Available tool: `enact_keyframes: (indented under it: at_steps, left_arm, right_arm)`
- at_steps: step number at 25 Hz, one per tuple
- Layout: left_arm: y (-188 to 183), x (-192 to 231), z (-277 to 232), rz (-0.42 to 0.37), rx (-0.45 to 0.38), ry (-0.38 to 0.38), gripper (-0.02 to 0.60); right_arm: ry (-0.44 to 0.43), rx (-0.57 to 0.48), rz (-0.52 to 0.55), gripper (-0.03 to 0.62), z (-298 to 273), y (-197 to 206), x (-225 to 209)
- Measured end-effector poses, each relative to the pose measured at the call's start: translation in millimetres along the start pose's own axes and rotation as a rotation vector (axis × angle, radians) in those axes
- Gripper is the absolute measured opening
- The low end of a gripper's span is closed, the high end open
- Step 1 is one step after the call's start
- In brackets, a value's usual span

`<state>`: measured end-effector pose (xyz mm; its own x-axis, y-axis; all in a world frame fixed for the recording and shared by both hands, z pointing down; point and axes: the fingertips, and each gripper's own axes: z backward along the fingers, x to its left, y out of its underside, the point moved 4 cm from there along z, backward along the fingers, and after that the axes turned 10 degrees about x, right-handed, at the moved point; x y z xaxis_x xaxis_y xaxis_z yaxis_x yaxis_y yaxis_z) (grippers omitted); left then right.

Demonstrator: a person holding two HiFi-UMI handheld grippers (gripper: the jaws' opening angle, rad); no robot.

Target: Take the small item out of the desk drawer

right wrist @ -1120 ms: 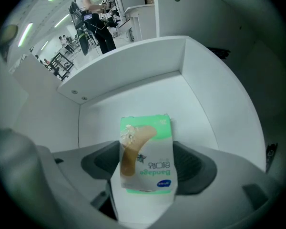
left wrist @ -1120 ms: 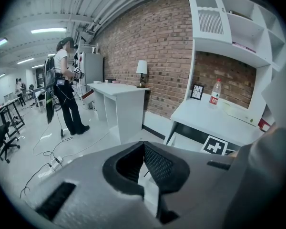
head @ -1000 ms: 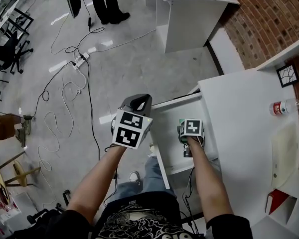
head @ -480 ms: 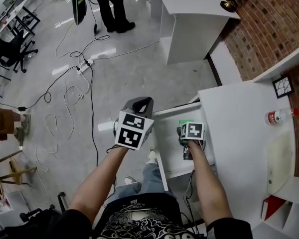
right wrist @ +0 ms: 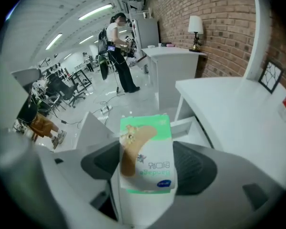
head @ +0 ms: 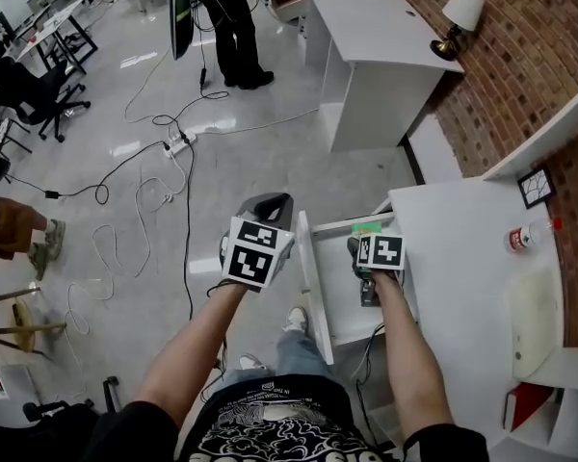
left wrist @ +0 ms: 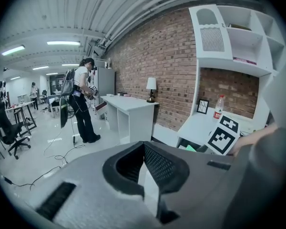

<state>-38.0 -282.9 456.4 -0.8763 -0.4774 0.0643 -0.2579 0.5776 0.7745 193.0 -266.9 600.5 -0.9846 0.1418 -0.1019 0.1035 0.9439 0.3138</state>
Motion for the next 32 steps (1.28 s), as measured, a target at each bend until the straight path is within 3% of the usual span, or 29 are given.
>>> enact_keyframes:
  at_steps: [12,24,32]
  left_arm:
    - [-5.8,34.9,70.8,0.033,-0.069,-0.097,0.005]
    - [-5.7,70.3,138.7,0.067,-0.125,-0.209,0.005]
    - [9.0,93.5,184.0,0.101,-0.16,-0.28,0.005]
  right_arm:
    - [-0.044,-0.244,0.103,0.347,94.2,-51.8,57.8]
    - [-0.162,-0.47,0.285,0.347,174.8,-89.3,157.8]
    - [-0.239,-0.646,0.377,0.347,220.5,-88.1,222.6]
